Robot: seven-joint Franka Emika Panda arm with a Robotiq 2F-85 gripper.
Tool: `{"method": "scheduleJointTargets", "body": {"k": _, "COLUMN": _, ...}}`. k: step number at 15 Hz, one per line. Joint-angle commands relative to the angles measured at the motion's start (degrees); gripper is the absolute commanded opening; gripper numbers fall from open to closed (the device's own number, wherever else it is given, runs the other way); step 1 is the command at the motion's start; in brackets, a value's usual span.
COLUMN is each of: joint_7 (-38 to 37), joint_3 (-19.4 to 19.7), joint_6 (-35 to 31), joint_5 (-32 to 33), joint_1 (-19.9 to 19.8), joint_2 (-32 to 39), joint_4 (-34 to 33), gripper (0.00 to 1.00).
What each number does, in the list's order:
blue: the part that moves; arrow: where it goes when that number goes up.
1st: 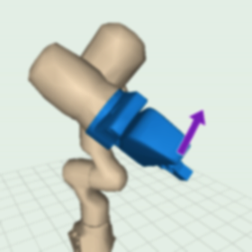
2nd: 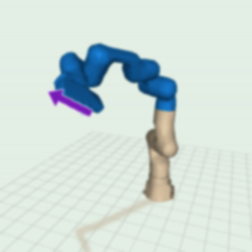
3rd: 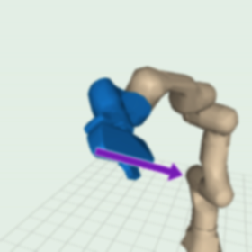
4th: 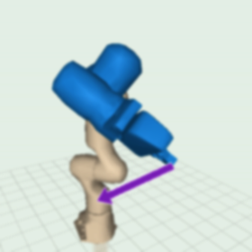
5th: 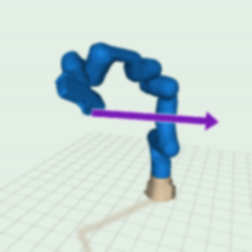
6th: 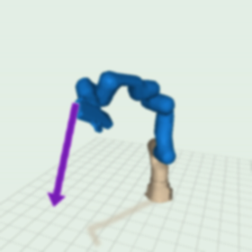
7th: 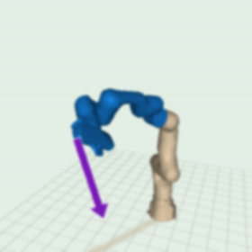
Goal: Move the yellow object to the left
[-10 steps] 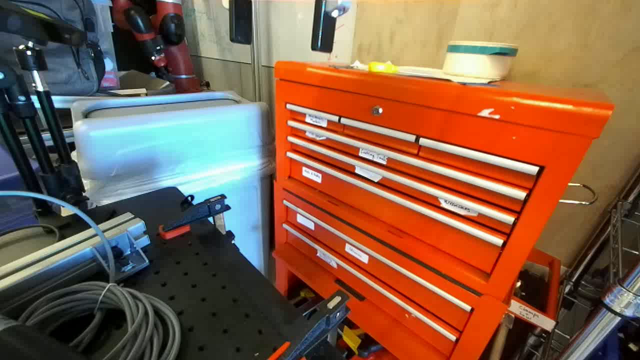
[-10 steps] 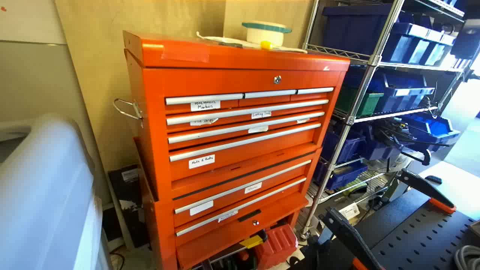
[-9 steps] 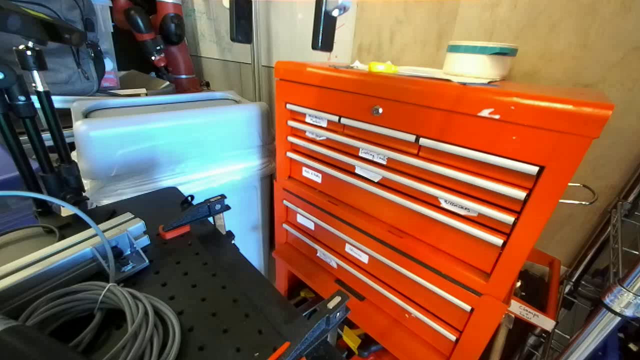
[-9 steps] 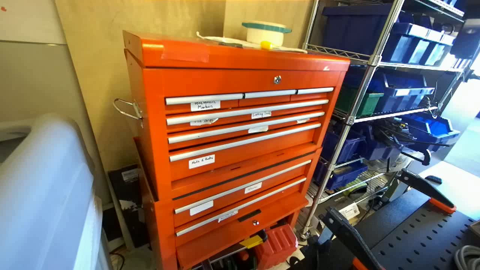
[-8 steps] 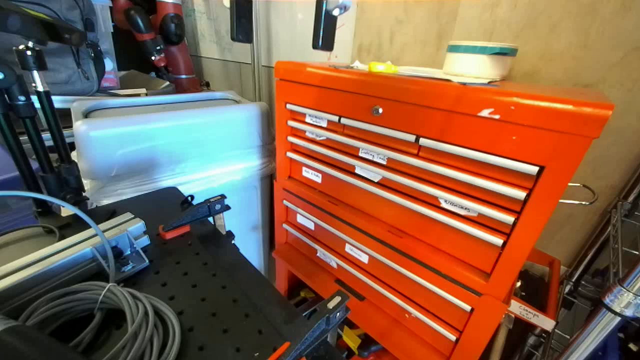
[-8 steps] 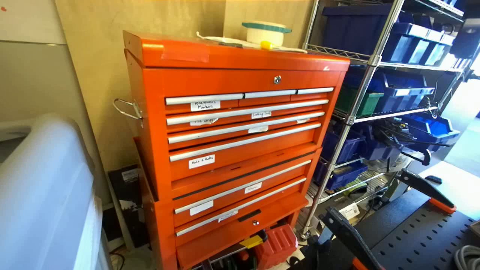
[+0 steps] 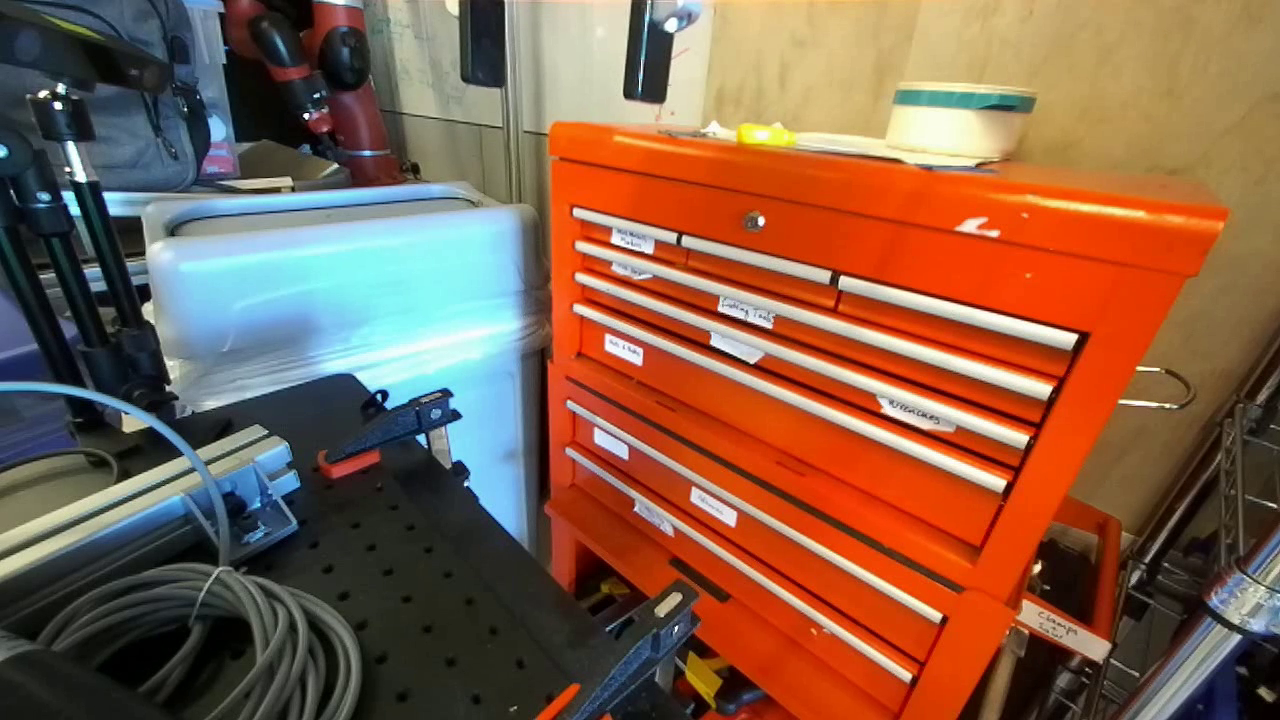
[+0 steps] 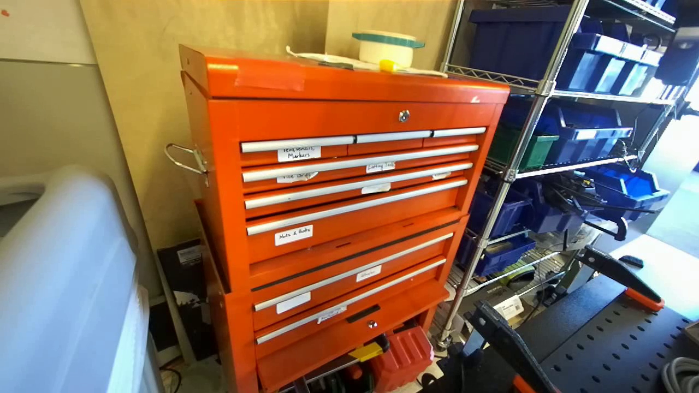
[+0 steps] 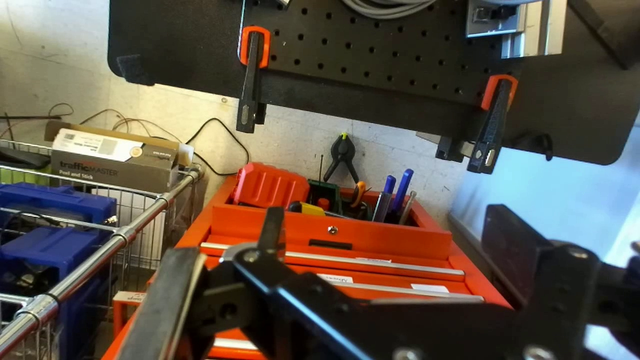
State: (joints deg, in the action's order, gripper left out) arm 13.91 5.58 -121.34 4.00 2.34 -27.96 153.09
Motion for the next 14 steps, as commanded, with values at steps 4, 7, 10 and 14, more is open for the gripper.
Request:
{"method": "scheduleJointTargets", "body": {"k": 4, "joint_7": -10.4, "joint_3": -3.2, "joint_6": -10.7, "joint_5": -2.4, "joint_1": -0.5, "joint_2": 7.9, "joint_4": -5.2, "gripper": 1.0}}
{"method": "scheduleJointTargets", "body": {"k": 7, "joint_7": -18.7, "joint_3": -5.5, "joint_6": -16.5, "joint_5": -3.4, "joint_1": -0.8, "joint_2": 14.3, "joint_4": -10.2, "gripper": 1.0}}
{"method": "scheduleJointTargets", "body": {"k": 10, "joint_7": -26.3, "joint_3": -7.2, "joint_6": -20.5, "joint_5": -2.9, "joint_1": -1.1, "joint_2": 20.1, "joint_4": -15.7, "gripper": 1.0}}
{"method": "scheduleJointTargets", "body": {"k": 14, "joint_7": -35.6, "joint_3": -7.8, "joint_6": -24.2, "joint_5": -0.7, "joint_1": -1.2, "joint_2": 26.8, "joint_4": -21.7, "gripper": 1.0}}
